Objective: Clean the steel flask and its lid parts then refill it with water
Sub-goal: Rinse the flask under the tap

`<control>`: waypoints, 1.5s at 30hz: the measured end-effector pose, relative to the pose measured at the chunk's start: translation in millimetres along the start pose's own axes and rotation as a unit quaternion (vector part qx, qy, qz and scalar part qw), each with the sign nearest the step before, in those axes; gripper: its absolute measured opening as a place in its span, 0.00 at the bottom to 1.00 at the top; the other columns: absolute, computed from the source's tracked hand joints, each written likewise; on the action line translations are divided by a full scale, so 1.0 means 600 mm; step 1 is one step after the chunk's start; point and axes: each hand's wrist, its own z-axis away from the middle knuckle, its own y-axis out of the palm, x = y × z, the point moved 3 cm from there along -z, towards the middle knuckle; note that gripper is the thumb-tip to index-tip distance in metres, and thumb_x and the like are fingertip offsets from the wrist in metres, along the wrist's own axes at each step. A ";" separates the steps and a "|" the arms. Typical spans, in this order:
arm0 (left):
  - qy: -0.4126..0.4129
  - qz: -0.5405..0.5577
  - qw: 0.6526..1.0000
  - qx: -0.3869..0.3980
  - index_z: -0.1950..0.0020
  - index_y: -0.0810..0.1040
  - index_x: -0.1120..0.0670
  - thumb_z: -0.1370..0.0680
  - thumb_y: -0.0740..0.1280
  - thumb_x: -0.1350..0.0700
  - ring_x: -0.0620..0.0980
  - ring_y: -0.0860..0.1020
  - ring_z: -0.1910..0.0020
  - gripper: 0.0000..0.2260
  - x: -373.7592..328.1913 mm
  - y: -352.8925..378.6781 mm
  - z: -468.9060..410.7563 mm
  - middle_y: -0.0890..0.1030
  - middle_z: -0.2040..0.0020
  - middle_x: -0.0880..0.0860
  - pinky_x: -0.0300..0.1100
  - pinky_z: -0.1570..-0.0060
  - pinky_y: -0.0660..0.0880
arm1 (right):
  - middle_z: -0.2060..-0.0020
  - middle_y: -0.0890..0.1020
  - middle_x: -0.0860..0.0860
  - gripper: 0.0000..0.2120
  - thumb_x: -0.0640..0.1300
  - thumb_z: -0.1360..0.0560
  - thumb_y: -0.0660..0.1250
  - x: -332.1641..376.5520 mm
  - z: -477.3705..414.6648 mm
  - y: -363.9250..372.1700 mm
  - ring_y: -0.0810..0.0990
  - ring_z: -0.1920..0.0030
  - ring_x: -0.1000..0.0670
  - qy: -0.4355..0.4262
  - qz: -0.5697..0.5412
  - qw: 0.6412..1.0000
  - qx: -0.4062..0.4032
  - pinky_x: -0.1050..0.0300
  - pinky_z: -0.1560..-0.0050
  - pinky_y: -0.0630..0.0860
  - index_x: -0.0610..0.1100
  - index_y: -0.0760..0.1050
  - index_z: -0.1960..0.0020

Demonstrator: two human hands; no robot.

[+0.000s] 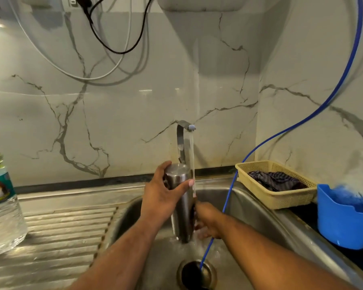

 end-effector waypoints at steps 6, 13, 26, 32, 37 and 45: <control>-0.035 0.029 0.991 0.127 0.31 0.66 0.37 0.22 0.67 0.39 0.45 0.76 0.37 0.21 0.045 0.063 -0.040 0.77 0.39 0.40 0.42 0.37 0.73 | 0.35 0.80 0.48 0.38 0.77 0.34 0.62 0.018 -0.007 -0.012 0.78 0.35 0.42 -0.079 -0.027 0.992 0.092 0.32 0.49 0.82 0.55 0.72 0.32; -0.125 0.181 0.954 0.203 0.33 0.71 0.33 0.14 0.58 0.51 0.46 0.79 0.38 0.15 0.112 0.070 -0.044 0.81 0.36 0.47 0.47 0.34 0.73 | 0.45 0.85 0.47 0.29 0.66 0.26 0.68 0.025 -0.016 -0.002 0.86 0.48 0.45 -0.136 -0.017 0.990 -0.013 0.46 0.59 0.85 0.47 0.75 0.35; -0.137 0.019 0.949 0.284 0.21 0.60 0.45 0.26 0.76 0.44 0.48 0.81 0.42 0.39 0.142 0.099 -0.018 0.79 0.38 0.48 0.47 0.40 0.80 | 0.47 0.82 0.46 0.24 0.68 0.23 0.62 0.048 -0.012 -0.031 0.83 0.47 0.42 -0.133 -0.097 0.975 -0.151 0.44 0.55 0.85 0.49 0.72 0.40; -0.164 0.049 0.933 0.316 0.21 0.57 0.45 0.26 0.77 0.49 0.51 0.81 0.43 0.40 0.142 0.103 -0.013 0.77 0.38 0.51 0.46 0.46 0.83 | 0.51 0.83 0.47 0.27 0.68 0.23 0.62 0.045 -0.011 -0.034 0.85 0.53 0.46 -0.145 -0.081 0.977 -0.131 0.50 0.62 0.85 0.47 0.73 0.38; -0.143 0.051 0.942 0.300 0.23 0.59 0.44 0.30 0.79 0.53 0.51 0.79 0.41 0.42 0.143 0.089 -0.017 0.76 0.37 0.49 0.49 0.42 0.81 | 0.47 0.85 0.48 0.36 0.74 0.30 0.58 0.051 -0.011 -0.039 0.87 0.54 0.48 -0.198 -0.025 0.972 -0.121 0.53 0.64 0.83 0.51 0.72 0.33; -0.008 0.018 0.995 0.095 0.37 0.76 0.35 0.36 0.82 0.41 0.46 0.81 0.46 0.30 0.121 -0.014 -0.045 0.81 0.42 0.44 0.36 0.54 0.80 | 0.18 0.49 0.48 0.56 0.71 0.34 0.70 0.070 -0.003 -0.071 0.56 0.20 0.41 -0.330 0.193 0.888 -0.254 0.42 0.28 0.67 0.62 0.39 0.19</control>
